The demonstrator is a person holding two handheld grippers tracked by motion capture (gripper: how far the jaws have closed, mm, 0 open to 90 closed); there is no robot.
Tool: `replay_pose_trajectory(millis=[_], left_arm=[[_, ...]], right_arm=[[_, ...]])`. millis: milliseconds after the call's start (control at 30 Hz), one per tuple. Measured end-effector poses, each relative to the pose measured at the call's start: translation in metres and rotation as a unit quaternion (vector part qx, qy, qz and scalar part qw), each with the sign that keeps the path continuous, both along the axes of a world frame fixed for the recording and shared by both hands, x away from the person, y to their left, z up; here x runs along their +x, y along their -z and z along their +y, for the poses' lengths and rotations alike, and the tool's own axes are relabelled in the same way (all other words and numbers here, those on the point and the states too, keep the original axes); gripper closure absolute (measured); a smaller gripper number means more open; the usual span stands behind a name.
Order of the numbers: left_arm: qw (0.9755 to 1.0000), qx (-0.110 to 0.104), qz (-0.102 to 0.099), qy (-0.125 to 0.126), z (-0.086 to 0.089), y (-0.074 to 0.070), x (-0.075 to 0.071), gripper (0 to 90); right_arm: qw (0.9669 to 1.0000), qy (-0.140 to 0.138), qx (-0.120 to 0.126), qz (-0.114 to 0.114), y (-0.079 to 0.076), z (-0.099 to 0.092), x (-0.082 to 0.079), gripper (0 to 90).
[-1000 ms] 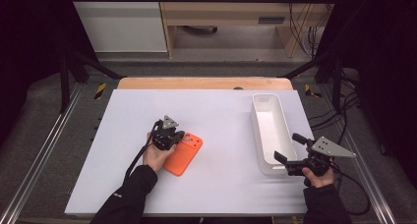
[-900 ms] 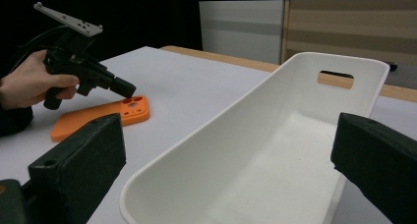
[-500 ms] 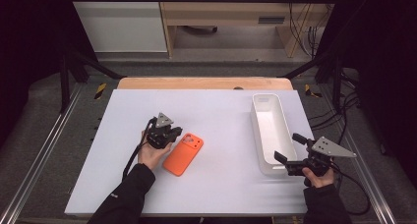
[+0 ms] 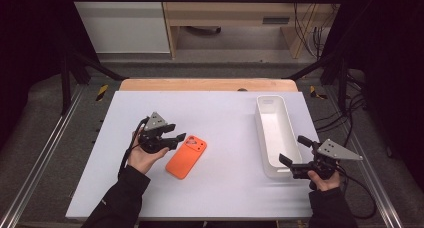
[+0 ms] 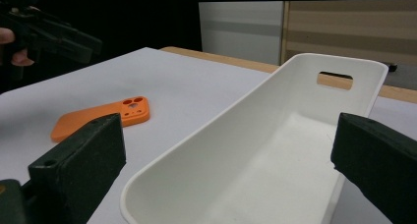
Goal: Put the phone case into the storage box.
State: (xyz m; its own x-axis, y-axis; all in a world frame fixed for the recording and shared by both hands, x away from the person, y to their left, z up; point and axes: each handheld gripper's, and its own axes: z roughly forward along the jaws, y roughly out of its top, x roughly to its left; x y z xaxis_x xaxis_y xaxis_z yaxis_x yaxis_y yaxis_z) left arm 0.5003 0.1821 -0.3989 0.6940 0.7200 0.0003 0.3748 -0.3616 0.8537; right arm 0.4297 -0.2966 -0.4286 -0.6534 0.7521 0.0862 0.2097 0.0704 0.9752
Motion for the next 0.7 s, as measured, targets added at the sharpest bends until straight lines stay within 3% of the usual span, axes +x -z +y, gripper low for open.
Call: replay_pose_trajectory(millis=[200,400,467,567,633,700], left_arm=[[0.9999,-0.002,-0.01,0.014,-0.003,-0.015,-0.011,26.1],[0.9997,0.009,-0.018,0.01,-0.007,-0.021,-0.017,12.1],[0.9998,0.013,-0.009,0.012,-0.008,-0.022,-0.018,6.4],[0.9998,0.012,-0.011,0.011,-0.01,-0.022,-0.02,5.1],[0.9998,0.015,-0.002,0.015,-0.012,-0.022,-0.02,2.1],[0.9994,0.03,0.006,0.018,-0.015,-0.02,-0.02,0.7]], right_arm=[[1.0,0.0,0.0,0.0,0.0,0.0,0.0,0.5],[1.0,-0.002,0.0,0.001,0.0,0.0,0.0,0.5],[1.0,-0.002,-0.001,0.0,0.0,0.0,0.0,0.5],[1.0,-0.002,0.0,0.001,0.0,0.0,0.0,0.5],[1.0,-0.002,-0.001,0.0,0.0,0.0,0.0,0.5],[1.0,-0.002,-0.001,0.0,0.0,0.0,0.0,0.5]])
